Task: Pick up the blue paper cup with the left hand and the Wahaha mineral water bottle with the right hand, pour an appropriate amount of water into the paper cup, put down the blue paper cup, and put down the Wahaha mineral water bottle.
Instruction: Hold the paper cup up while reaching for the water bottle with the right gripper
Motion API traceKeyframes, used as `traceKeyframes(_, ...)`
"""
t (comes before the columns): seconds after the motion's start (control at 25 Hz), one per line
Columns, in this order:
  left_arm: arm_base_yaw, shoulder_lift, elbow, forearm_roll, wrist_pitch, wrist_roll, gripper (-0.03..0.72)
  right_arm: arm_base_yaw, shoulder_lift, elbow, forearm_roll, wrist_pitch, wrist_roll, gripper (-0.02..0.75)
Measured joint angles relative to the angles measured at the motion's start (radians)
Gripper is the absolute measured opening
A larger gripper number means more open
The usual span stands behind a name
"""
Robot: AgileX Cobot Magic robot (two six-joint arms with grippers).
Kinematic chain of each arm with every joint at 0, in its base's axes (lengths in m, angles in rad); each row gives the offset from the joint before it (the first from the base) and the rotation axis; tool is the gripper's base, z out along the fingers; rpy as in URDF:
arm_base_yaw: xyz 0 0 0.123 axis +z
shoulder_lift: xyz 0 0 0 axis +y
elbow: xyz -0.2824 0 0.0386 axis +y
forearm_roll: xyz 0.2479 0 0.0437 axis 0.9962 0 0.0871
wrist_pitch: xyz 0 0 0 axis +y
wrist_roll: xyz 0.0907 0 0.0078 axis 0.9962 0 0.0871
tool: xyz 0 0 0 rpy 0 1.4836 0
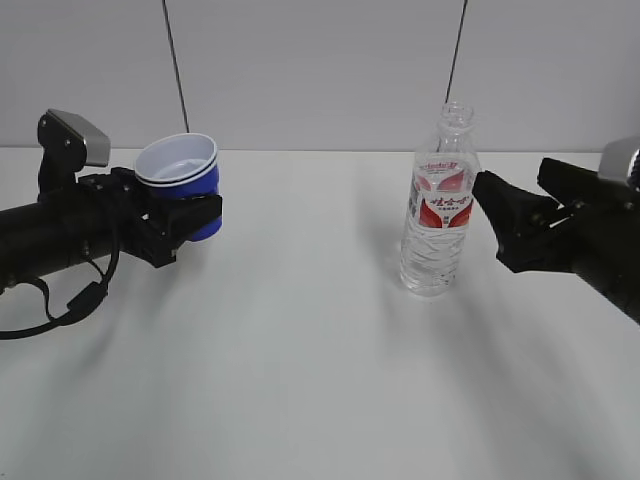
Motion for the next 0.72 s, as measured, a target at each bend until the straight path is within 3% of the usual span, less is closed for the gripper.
traceKeyframes(0.32, 0.000, 0.000, 0.000, -0.006, -0.001, 0.000, 0.438, 0.000, 0.157, 0.011, -0.044, -0.064, -0.002, 0.570)
traceKeyframes(0.72, 0.000, 0.000, 0.000, -0.006, -0.016, 0.000, 0.438, 0.000, 0.175, 0.011, -0.049, -0.066, 0.017, 0.570)
